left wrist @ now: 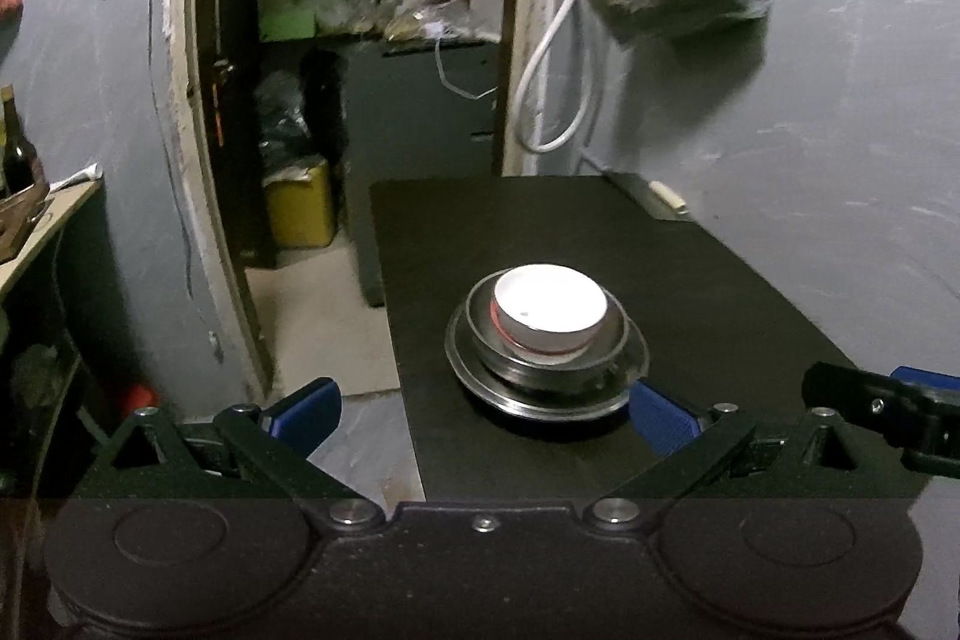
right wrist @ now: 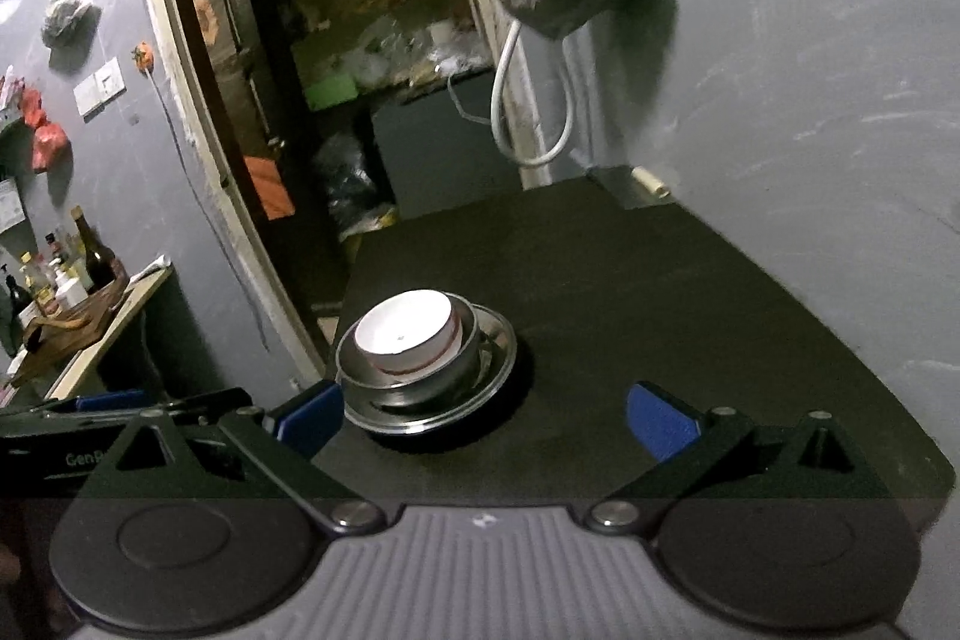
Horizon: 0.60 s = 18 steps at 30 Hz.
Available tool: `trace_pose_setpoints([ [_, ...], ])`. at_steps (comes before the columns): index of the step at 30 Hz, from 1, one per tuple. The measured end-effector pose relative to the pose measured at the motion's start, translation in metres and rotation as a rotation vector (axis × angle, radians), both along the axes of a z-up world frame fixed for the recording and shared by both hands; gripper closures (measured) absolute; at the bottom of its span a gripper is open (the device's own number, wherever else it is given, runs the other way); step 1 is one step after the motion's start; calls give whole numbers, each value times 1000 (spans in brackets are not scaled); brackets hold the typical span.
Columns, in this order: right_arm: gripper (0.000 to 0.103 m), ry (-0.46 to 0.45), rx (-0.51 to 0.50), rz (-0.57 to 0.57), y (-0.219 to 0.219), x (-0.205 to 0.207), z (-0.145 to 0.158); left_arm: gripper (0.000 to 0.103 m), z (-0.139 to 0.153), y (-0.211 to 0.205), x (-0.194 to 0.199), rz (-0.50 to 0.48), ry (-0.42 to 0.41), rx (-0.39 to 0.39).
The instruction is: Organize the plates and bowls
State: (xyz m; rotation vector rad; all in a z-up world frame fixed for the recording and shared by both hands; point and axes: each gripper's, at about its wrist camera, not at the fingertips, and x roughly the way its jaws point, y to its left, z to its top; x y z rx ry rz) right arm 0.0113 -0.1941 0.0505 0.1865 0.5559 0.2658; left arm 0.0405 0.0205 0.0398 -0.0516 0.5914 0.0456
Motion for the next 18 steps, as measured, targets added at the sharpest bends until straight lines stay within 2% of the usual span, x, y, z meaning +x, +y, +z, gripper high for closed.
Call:
trace_pose_setpoints([
  [4,0,-33,-22,-3,2,-19,8,1,2,4,-17,-5,-14,0],
  [7,0,-66,-59,36,6,-31,15,1,5,6,-30,3,-42,9],
  [12,0,-74,-74,215,7,-42,22,1,6,10,-52,33,-87,-8],
  [14,0,-62,-114,246,5,-42,24,1,5,11,-56,75,-83,-30],
  [18,0,-49,-152,233,-3,-48,28,1,1,4,-55,144,-31,-55],
])
